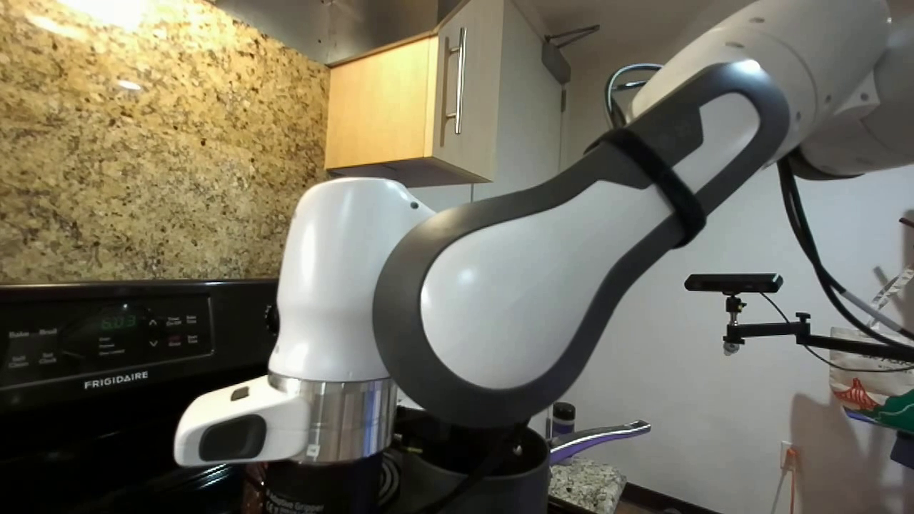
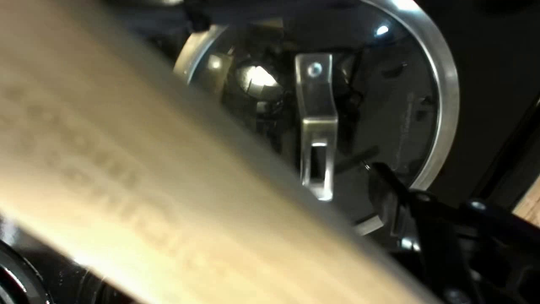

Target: Take the wooden spoon out of the pot then put the lid on it

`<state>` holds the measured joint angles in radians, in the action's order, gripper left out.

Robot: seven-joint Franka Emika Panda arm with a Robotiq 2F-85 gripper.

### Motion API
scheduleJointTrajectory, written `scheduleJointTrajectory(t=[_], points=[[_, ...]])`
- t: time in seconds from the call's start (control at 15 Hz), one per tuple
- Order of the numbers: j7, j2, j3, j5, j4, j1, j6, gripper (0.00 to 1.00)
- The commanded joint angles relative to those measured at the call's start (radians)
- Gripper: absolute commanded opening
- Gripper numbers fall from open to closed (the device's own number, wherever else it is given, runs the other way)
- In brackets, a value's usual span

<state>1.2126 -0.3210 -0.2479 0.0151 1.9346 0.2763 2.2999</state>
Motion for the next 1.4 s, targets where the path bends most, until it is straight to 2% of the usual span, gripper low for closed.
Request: scheduleJointTrajectory(t=[0.0,0.13,0.33,0.4,1.0,1.33], points=[[-0.014,0.003,-0.025,0.008,0.003,-0.021,0.000,0.27],[-0.013,0.003,-0.026,0.010,0.002,-0.020,-0.003,0.14],[-0.014,0.003,-0.026,0.011,0.002,-0.019,-0.002,0.08],[-0.013,0.003,-0.027,0.010,0.002,-0.019,-0.002,0.12],[-0.001,-0.023,-0.055,0.029,-0.042,0.005,-0.028,0.12],[-0.027,0.011,-0.078,0.054,-0.014,0.025,-0.067,0.12]])
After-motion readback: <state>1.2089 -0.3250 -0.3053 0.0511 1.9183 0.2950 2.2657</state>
